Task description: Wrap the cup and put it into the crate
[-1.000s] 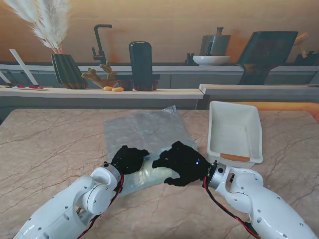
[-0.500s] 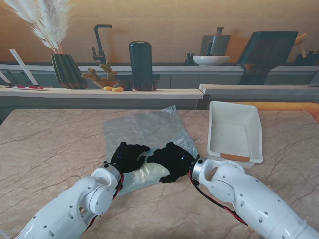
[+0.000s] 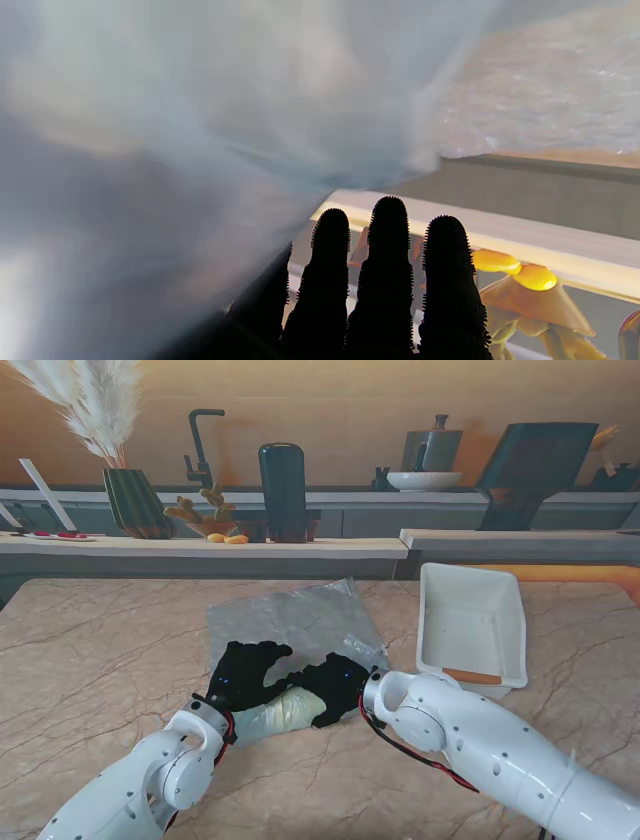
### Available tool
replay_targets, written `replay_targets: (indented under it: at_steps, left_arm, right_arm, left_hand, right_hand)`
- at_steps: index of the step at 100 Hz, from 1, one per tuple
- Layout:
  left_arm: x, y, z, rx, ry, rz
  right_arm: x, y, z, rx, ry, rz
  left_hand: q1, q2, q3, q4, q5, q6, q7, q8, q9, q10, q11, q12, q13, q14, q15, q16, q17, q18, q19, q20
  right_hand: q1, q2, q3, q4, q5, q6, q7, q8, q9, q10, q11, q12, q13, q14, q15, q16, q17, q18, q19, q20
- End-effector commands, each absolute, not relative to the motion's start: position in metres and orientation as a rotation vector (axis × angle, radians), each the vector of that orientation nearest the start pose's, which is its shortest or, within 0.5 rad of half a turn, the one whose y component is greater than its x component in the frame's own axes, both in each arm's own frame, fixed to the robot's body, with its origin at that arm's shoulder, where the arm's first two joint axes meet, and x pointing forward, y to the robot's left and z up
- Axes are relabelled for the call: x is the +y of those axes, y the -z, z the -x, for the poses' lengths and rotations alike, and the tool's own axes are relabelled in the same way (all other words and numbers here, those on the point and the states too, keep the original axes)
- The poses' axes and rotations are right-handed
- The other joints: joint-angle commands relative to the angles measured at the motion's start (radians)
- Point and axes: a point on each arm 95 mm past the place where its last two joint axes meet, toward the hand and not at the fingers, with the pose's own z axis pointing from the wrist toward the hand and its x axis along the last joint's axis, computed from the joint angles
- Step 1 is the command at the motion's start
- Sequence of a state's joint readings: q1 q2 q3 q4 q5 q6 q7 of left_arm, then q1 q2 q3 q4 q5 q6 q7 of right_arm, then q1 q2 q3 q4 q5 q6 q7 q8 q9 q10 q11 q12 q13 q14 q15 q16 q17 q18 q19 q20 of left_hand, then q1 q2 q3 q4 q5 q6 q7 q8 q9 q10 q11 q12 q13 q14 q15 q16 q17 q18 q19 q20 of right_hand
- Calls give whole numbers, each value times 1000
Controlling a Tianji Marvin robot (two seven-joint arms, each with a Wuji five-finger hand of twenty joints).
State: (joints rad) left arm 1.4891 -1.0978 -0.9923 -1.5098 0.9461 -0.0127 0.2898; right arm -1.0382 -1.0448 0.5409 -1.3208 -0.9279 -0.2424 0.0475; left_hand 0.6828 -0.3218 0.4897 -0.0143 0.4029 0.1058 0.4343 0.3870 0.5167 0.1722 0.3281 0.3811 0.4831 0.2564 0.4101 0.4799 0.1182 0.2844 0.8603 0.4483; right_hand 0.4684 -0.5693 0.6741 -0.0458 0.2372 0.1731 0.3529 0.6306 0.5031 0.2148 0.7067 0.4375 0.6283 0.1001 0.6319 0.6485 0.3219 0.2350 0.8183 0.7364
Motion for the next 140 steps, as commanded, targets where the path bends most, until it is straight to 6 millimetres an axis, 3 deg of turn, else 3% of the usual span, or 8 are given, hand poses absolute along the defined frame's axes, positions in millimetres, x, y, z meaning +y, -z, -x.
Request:
replay_targets:
  at_steps: [1,25,41,62,93,125,130,140]
  left_arm:
    - [-62,336,-381,1435,1718,1052]
    - [-55,329,-357,1559,1729,1006]
    - [-50,343,-355,1738,1579,1056]
    - [-49,364,-374,1797,1432,1165]
    - [-51,381,-380,1829,1348,1291]
    - [-46,386,-378,1770,1374,1403]
    - [-46,387,-379,1766,1380,1445]
    - [-46,386,-385,1782,1402,1437]
  right_arm:
    - [112,372,-428,2255,-1443,-733]
    - [115,382,-434,2270,-1378,-873]
    - [111,384,-437,2303,-1345,-978]
    - [104,382,-442,2366,-1321,-1020]
    - [95,374,-439,2347,-1298,-1083]
    - [87,368,-437,2322,-1270,-1172]
    - [85,365,-436,2309,-1280,-1169]
    - [81,355,-433,2240,-1348,-1139]
  left_hand:
    - [-14,3,-18,-40,-16,7,-30,-5,-44,18,-19,-7,-50,-2,-13,-16,-28,14,-21,-14]
    - [-22,16,-124,-45,32,-4,-55,-6,5,28,-51,-20,-47,4,-63,-47,-31,26,-77,-35]
    - [-25,16,-236,-32,-95,63,-174,-51,-67,59,-112,-50,-83,-17,-145,-94,-42,9,-160,-57]
    - [-37,-50,-146,-29,-132,76,-186,-70,-110,62,-107,-87,-93,-39,-158,-130,-42,-1,-206,-55]
    - [-26,-123,114,-39,-87,96,102,103,148,1,143,83,217,-25,179,38,57,-56,23,5]
    - [45,-96,140,-49,52,-11,305,240,264,-21,176,111,253,-16,192,17,80,-44,60,17]
    - [109,-128,96,-97,96,-36,346,266,276,-13,166,104,253,-10,193,13,78,-51,63,18]
    - [115,-131,58,-108,131,-48,368,259,291,-5,143,85,256,-7,186,2,90,-65,75,22]
  right_hand:
    - [88,7,59,34,131,-142,136,0,44,-15,76,51,108,-30,262,93,12,-15,94,37]
    - [187,6,173,23,263,-189,333,43,181,-45,261,193,196,-46,496,202,58,-71,346,83]
    - [215,11,172,17,249,-207,365,42,164,-48,232,188,168,-37,428,173,42,-72,343,64]
    - [197,2,161,21,213,-249,365,37,104,-59,161,160,100,-33,284,117,-3,-76,285,48]
    - [68,-25,105,19,163,-211,296,13,59,-40,71,112,63,-6,158,61,-36,-62,223,58]
    - [44,-9,52,26,147,-190,211,-4,31,-23,14,82,30,19,87,34,-68,-41,178,70]
    - [24,-8,38,25,125,-187,169,-17,9,-19,-42,49,2,38,-12,-17,-93,-10,109,48]
    - [-11,-3,10,26,90,-184,127,-21,-51,-7,-134,-11,-63,79,-223,-122,-145,50,-100,-44]
